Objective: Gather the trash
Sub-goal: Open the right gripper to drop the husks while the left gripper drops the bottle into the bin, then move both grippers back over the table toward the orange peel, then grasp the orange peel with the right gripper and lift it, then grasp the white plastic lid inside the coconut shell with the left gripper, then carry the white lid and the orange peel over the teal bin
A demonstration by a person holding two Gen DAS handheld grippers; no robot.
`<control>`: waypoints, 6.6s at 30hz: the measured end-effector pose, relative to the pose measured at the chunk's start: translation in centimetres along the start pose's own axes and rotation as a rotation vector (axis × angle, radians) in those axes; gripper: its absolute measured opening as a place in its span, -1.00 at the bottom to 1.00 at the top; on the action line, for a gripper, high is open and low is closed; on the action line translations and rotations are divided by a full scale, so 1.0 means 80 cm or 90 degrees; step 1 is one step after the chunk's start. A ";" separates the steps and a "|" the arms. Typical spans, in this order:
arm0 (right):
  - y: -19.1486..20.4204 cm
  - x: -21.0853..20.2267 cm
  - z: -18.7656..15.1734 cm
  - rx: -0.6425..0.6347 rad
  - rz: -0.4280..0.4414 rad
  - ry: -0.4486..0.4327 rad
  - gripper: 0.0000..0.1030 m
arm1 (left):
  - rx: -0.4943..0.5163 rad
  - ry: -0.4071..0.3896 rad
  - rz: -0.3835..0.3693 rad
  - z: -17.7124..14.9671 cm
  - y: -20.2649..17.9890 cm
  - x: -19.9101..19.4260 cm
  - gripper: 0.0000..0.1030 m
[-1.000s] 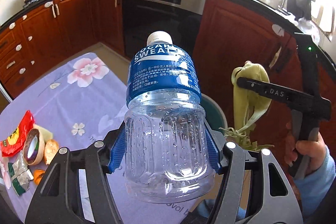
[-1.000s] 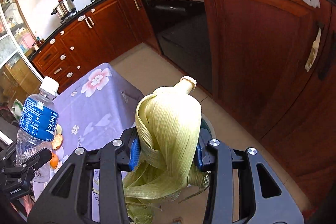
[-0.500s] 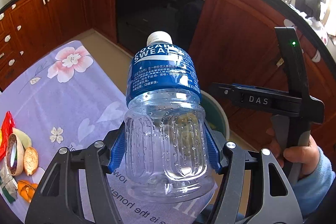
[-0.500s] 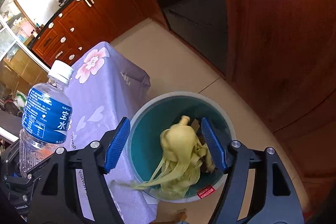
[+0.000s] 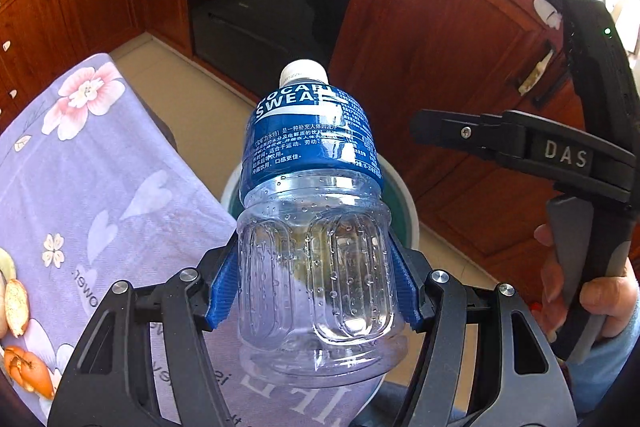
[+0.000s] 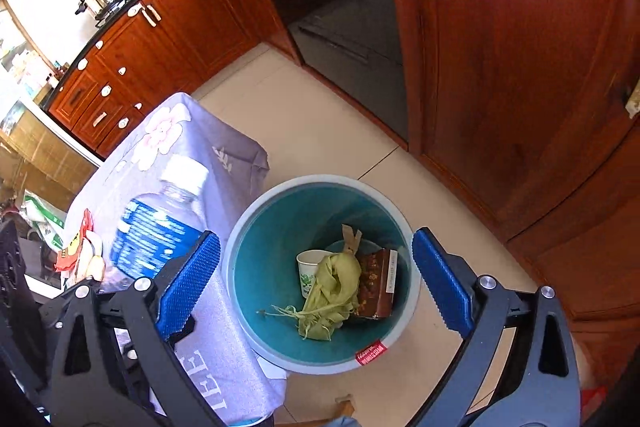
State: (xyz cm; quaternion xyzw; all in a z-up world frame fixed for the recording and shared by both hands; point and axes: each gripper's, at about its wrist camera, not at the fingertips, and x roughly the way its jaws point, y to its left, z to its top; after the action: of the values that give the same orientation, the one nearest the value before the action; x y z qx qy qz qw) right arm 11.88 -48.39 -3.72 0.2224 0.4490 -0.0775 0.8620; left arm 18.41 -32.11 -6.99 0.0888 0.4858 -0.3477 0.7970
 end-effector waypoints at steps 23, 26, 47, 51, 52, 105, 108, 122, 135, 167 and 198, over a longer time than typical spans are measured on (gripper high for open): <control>-0.025 -0.015 0.000 0.027 -0.016 -0.001 0.86 | -0.023 0.075 -0.038 0.050 -0.019 0.059 0.59; -0.024 -0.012 0.000 0.028 -0.014 0.007 0.87 | -0.022 0.061 -0.026 0.051 -0.017 0.054 0.80; 0.038 -0.019 -0.020 -0.007 0.001 0.014 0.87 | -0.039 0.004 0.016 0.002 0.005 -0.015 0.91; 0.061 -0.023 -0.030 -0.021 0.011 0.009 0.87 | -0.050 -0.008 0.028 -0.011 0.022 -0.036 0.91; 0.069 -0.023 -0.033 -0.025 0.013 0.008 0.87 | -0.053 -0.012 0.031 -0.016 0.028 -0.042 0.92; 0.491 0.134 -0.226 -0.279 0.106 0.185 0.87 | -0.313 -0.074 0.248 -0.314 0.420 -0.247 0.92; 0.499 0.141 -0.230 -0.290 0.103 0.175 0.87 | -0.318 -0.066 0.258 -0.320 0.427 -0.246 0.92; 0.514 0.154 -0.240 -0.365 0.048 0.120 -0.40 | -0.342 -0.062 0.251 -0.320 0.437 -0.244 0.92; 0.459 0.112 -0.186 -0.279 0.101 0.137 -0.50 | -0.268 -0.093 0.211 -0.237 0.412 -0.230 0.92; 0.393 0.120 -0.113 -0.195 0.136 0.120 -0.49 | -0.076 0.068 0.171 -0.137 0.381 -0.104 -0.79; 0.331 0.003 -0.116 -0.175 0.177 0.034 -0.49 | -0.082 -0.117 0.142 -0.127 0.238 -0.245 -0.92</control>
State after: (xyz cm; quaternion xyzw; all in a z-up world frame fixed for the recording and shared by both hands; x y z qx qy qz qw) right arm 14.00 -20.68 -0.22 0.1643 0.4433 0.1104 0.8742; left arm 17.77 -3.93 0.46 0.0587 0.4195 -0.2315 0.8758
